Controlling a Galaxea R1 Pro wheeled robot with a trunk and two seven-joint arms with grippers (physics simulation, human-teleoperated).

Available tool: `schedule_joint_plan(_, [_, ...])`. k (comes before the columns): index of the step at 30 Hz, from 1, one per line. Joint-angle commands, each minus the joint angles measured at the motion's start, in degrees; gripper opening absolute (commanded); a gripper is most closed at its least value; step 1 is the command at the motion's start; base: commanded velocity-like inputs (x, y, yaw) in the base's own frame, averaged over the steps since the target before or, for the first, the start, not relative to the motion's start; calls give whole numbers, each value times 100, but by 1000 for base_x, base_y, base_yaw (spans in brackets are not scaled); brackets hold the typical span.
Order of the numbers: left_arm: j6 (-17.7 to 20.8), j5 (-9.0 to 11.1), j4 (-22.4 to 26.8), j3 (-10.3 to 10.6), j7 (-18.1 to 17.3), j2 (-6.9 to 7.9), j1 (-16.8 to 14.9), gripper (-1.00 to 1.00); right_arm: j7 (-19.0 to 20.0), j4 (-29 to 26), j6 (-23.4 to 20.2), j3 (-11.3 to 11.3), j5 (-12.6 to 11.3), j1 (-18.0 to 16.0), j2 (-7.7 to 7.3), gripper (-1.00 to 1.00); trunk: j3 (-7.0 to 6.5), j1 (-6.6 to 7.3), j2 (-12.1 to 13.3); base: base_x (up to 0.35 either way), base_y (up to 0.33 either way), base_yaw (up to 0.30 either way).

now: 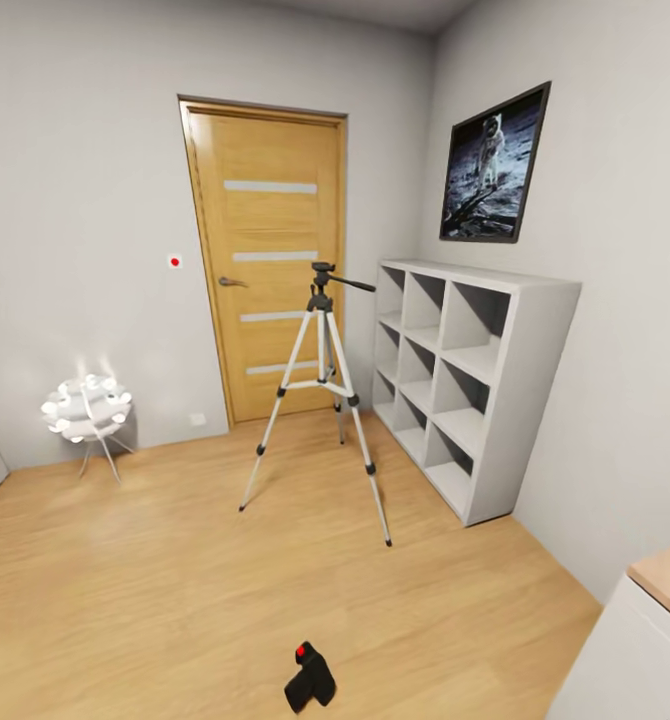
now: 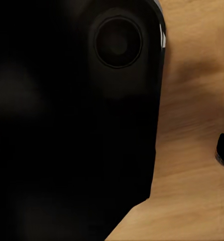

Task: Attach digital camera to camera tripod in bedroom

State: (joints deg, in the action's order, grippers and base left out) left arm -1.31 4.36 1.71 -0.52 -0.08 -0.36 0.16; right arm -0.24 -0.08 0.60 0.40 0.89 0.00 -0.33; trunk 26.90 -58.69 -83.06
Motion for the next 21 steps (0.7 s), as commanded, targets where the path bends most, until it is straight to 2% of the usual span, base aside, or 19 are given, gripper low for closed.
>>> schedule_joint_plan(1, [-10,46,5,-1,-1,-1,2,100,-1,-1,5,3,11,0,6,100,3,-3,-1,317,-98,0])
schedule_joint_plan(14, [-8,47,5,-1,-1,1,2,100,-7,-1,0,4,11,0,37,100,3,-3,-1,317,-97,7])
schedule_joint_plan(21, [-3,47,5,-1,1,-2,2,100,-18,-1,2,-3,10,0,12,100,3,-3,-1,317,-129,204])
